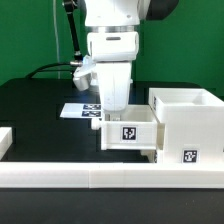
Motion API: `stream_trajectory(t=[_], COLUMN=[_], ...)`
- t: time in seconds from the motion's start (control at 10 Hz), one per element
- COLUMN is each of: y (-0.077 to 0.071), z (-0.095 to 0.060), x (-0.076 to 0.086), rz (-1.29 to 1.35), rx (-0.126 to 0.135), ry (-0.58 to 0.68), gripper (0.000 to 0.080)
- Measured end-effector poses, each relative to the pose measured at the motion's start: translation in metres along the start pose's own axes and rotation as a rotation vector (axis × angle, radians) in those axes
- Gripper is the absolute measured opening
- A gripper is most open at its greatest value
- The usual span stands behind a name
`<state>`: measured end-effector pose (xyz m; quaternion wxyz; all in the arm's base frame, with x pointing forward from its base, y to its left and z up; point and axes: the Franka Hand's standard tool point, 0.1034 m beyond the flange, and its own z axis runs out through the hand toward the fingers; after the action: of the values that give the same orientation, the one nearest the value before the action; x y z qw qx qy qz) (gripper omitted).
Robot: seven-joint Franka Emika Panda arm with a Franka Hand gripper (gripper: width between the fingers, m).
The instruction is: Assemble drawer
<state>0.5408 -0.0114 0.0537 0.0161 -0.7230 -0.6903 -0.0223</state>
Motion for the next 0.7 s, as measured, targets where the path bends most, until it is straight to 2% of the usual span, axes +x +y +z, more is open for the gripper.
stream_trajectory(t=[0.7], y=[0.0001], z=[0.0004], x=[0.0073], rz=[0.015], rx=[0.0], ry=[0.0], gripper=[0.0042])
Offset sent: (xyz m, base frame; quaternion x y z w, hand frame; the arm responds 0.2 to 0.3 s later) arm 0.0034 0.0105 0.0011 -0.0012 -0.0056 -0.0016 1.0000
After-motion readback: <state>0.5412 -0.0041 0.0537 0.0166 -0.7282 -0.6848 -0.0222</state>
